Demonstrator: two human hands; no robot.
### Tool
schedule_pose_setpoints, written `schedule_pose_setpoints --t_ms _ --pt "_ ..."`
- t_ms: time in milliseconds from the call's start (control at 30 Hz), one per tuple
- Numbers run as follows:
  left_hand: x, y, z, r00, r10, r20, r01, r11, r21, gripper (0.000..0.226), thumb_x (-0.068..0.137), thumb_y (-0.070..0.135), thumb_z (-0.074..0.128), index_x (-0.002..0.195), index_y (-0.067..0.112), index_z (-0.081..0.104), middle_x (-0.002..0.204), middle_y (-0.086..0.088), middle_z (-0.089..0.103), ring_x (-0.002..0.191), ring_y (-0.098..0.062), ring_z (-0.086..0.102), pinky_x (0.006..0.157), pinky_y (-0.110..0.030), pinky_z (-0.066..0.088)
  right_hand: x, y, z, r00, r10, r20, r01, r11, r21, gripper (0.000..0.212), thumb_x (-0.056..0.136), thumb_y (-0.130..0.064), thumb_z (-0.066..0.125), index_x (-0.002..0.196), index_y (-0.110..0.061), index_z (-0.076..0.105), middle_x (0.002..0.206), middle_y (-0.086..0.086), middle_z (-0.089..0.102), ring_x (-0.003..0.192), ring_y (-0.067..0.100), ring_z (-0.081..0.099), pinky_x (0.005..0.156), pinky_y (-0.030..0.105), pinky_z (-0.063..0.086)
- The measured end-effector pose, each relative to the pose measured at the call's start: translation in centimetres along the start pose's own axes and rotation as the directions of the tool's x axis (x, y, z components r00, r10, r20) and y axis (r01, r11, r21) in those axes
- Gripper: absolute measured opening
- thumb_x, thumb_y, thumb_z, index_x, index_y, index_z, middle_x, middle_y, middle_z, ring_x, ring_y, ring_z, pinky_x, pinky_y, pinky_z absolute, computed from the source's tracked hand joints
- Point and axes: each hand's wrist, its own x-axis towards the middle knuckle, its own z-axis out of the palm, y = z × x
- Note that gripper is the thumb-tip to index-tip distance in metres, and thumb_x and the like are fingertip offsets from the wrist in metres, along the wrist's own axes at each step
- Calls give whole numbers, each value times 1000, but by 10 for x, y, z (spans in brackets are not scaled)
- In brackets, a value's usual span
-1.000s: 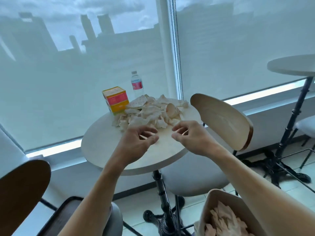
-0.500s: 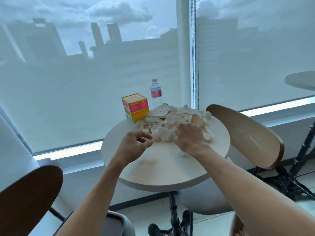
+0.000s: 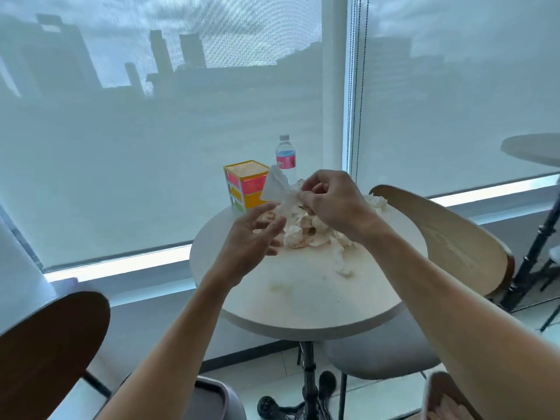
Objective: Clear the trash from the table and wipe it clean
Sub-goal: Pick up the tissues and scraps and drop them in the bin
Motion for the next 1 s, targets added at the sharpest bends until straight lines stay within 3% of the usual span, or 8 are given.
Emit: schedule_pose_setpoints --t_ms 67,200,367,500,633,767,900,1000 --pt "2 3 2 1000 -16 23 19 993 -114 28 95 32 58 121 21 60 95 -9 67 73 -20 70 68 -30 59 1 -10 0 996 45 73 -60 973 224 11 82 -9 75 81 -12 64 72 7 67 66 22 68 74 34 61" --pt "7 5 1 998 -18 61 40 931 -363 32 96 33 54 112 8 66 102 -17 70 81 -24 72 73 -29 58 0 -12 7 973 58 224 -136 926 353 15 79 -5 78 85 -5 64 76 11 65 68 19 66 69 27 59" --pt "15 1 -4 997 -34 -70 1 905 -425 16 92 11 64 100 -3 69 84 -13 75 75 -19 73 68 -24 58 5 3 4 915 84 394 -119 991 65 15 82 -17 77 97 -16 74 93 5 75 89 15 69 74 25 54" --pt "19 -9 -11 991 -61 -119 9 919 -393 6 90 8 67 91 4 71 81 -15 74 73 -17 71 69 -23 58 26 36 -9 990 122 73 -94 949 -300 31 86 -20 67 117 -24 68 116 2 67 108 18 62 96 36 51" --pt "18 -14 -14 990 -74 -123 18 915 -404 4 89 6 67 91 5 71 72 -5 75 69 -14 72 67 -22 59 34 65 -6 972 216 90 -118 782 -612 71 78 -44 70 142 -26 47 145 9 48 133 30 43 110 42 36" --pt "19 -17 -16 989 -81 -122 29 927 -375 5 88 7 68 92 7 71 71 -3 75 69 -14 72 70 -24 60 34 68 4 978 200 65 -109 747 -656 70 77 -62 64 135 -24 56 131 9 61 125 31 52 105 41 40" --pt "22 -17 -14 990 -87 -114 42 937 -346 4 89 8 68 91 7 71 70 -3 75 66 -12 70 69 -24 60 34 66 3 992 127 25 -87 795 -601 30 77 -32 57 95 -16 74 95 8 73 96 29 66 87 41 52" --pt "23 -15 -8 990 -81 -113 42 949 -314 6 89 7 68 94 7 71 71 -4 75 65 -12 69 63 -21 57 40 64 -2 995 92 -38 -98 864 -493 18 85 -23 61 95 -17 75 94 4 73 92 24 67 83 37 55"
